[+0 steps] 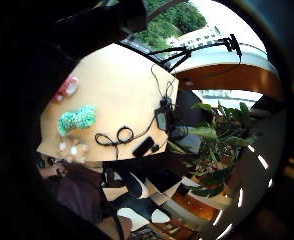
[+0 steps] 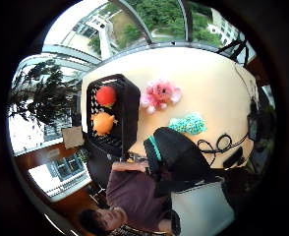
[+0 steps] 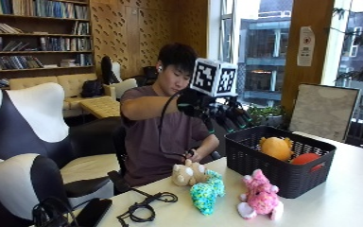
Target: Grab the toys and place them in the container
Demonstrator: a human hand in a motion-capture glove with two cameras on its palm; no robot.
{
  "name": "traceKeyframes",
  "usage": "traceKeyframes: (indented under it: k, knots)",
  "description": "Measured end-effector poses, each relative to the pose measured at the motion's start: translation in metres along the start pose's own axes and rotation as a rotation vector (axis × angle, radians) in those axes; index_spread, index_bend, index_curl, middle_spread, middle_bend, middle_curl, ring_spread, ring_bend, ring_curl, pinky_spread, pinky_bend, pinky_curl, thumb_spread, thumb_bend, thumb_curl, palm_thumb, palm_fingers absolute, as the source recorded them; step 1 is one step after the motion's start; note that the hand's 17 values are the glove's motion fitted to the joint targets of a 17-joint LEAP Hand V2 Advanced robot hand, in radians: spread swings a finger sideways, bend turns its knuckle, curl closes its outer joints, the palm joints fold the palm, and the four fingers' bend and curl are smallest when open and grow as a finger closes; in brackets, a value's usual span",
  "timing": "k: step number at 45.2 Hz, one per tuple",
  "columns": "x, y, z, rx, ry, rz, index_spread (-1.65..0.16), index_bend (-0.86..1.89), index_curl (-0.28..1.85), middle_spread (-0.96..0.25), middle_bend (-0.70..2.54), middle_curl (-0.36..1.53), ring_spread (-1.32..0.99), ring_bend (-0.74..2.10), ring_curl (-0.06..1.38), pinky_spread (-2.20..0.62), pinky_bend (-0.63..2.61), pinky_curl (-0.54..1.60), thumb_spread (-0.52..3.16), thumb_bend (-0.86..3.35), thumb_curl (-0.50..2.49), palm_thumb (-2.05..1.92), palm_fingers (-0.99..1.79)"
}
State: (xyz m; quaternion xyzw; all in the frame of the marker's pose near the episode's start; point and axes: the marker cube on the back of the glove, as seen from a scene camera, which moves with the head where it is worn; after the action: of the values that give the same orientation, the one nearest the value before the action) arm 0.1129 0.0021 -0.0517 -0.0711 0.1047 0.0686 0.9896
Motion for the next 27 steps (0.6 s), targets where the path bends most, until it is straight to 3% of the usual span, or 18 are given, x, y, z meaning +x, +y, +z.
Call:
traceKeyframes:
  k: [13,18,23,27]
  knots:
    - [-0.002,-0.008,0.175,-0.208,-0.014,-0.061,-0.24,0.08,0.15,-0.01,0.15,0.29,0.0,0.33,0.39,0.05,0.91,0.34,1.16,-0.05,0.34,-0.04,-0.2]
    - [-0.018,-0.002,0.24,-0.283,0.018,-0.157,-0.24,0.08,0.15,-0.01,0.15,0.29,0.0,0.32,0.39,0.05,0.91,0.34,1.13,-0.04,0.33,-0.04,-0.2]
    - [-0.026,-0.004,0.263,-0.176,0.057,-0.221,-0.25,0.12,0.15,-0.02,0.16,0.28,-0.01,0.32,0.39,0.05,0.89,0.33,1.09,-0.04,0.32,-0.04,-0.14]
    - [-0.026,-0.009,0.265,-0.037,0.041,-0.238,-0.26,0.19,0.18,-0.07,0.2,0.29,-0.06,0.44,0.39,0.01,0.87,0.31,1.09,-0.03,0.32,-0.02,0.18]
